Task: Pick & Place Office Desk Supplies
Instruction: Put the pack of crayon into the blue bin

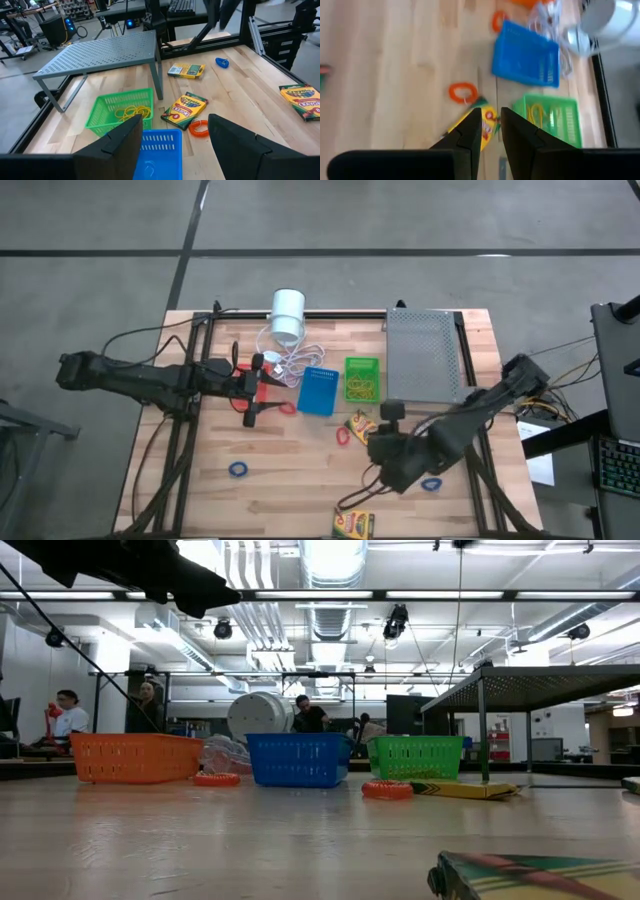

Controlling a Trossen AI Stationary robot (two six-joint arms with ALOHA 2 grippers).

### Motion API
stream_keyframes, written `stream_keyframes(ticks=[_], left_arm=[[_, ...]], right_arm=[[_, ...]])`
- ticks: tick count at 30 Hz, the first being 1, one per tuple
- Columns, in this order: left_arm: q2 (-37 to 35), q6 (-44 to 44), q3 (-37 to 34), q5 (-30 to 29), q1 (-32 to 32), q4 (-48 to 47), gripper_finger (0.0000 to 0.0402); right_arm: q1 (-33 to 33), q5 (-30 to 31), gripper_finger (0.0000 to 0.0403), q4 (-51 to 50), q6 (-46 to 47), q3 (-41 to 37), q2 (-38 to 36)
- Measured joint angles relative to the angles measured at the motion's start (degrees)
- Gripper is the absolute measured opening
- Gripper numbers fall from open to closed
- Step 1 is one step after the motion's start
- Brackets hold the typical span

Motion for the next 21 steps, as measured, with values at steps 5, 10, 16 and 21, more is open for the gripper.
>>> stream_keyframes(ticks=[5, 10, 16, 21], left_arm=[[0.0, 0.0, 0.0, 0.0, 0.0, 0.0, 0.023], [0.0, 0.0, 0.0, 0.0, 0.0, 0.0, 0.023], [0.0, 0.0, 0.0, 0.0, 0.0, 0.0, 0.023], [0.0, 0.0, 0.0, 0.0, 0.0, 0.0, 0.023]], right_arm=[[1.0, 1.5, 0.007, -8.5, 8.8, -0.1, 5.0], [3.4, 3.5, 0.0066, -9.6, 14.9, -0.1, 9.4], [7.9, 5.1, 0.0063, -10.5, 17.1, -0.2, 14.7], [10.5, 5.7, 0.0063, -11.9, 17.2, -0.3, 19.9]])
